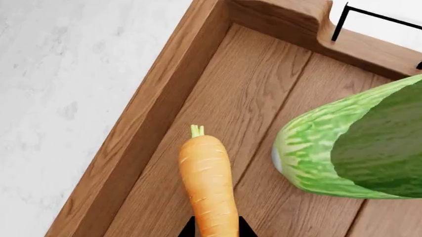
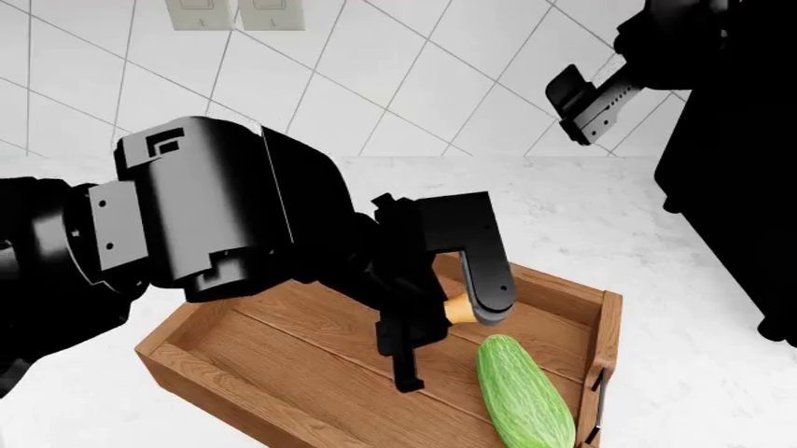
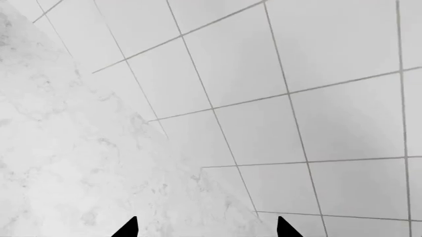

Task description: Place the two vegetables and bowl onto the tray for setting up a vegetable dip station.

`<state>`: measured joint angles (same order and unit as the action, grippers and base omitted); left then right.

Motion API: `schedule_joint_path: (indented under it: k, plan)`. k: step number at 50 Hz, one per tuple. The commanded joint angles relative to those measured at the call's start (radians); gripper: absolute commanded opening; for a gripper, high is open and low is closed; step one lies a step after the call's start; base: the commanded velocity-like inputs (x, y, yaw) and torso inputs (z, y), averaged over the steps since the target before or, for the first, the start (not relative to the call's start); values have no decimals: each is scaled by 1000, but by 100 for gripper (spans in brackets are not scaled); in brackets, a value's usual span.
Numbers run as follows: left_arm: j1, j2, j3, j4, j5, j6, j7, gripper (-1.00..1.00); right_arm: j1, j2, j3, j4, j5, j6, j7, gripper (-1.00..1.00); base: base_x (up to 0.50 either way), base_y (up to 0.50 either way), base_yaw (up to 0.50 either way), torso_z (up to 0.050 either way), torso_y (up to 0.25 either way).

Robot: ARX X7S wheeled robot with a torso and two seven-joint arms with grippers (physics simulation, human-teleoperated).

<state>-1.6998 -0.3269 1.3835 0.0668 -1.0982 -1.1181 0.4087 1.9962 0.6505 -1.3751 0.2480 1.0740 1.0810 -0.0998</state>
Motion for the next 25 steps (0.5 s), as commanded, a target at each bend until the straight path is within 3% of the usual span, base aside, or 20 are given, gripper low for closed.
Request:
schedule_joint_path:
  k: [1, 25]
  plan:
    - [2, 12, 9, -21, 20, 21, 13, -100, -9, 8, 8, -10, 7, 3, 14, 100, 0, 0, 0, 0, 0]
    - [44, 22, 39, -48, 44, 51, 22, -100, -29, 6, 5, 6, -7, -20, -1, 100, 0, 0, 0, 0, 0]
